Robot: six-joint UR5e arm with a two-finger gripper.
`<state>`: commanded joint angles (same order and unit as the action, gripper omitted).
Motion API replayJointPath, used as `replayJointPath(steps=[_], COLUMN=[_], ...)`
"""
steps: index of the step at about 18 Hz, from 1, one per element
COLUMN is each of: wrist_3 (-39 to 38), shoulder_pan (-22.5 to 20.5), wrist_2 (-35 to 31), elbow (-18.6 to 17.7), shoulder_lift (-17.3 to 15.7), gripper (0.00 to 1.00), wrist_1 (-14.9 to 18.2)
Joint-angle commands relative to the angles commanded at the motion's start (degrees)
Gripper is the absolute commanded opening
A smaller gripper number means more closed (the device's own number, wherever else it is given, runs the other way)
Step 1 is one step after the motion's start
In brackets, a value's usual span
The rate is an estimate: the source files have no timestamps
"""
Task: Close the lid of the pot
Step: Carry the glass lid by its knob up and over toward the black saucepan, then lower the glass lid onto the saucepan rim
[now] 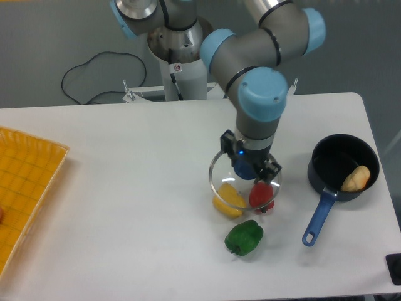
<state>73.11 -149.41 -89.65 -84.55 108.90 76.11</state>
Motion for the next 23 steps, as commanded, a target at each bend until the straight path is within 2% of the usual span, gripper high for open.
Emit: replayJointPath(steps=[3, 12, 16, 23], wrist_3=[2.29, 12.04, 14.6, 15.83], shoulder_pan=[-2.55, -11.42, -13.72, -15.39], wrist_2=[-0.18, -2.9, -2.9, -3.43], elbow=[-0.09, 0.0, 0.79, 1.84], shoulder_lift=[-0.09, 0.79, 1.67, 5.0], gripper=[0.56, 0.56, 0.56, 0.56], wrist_1=[0.79, 0.26, 0.09, -4.04])
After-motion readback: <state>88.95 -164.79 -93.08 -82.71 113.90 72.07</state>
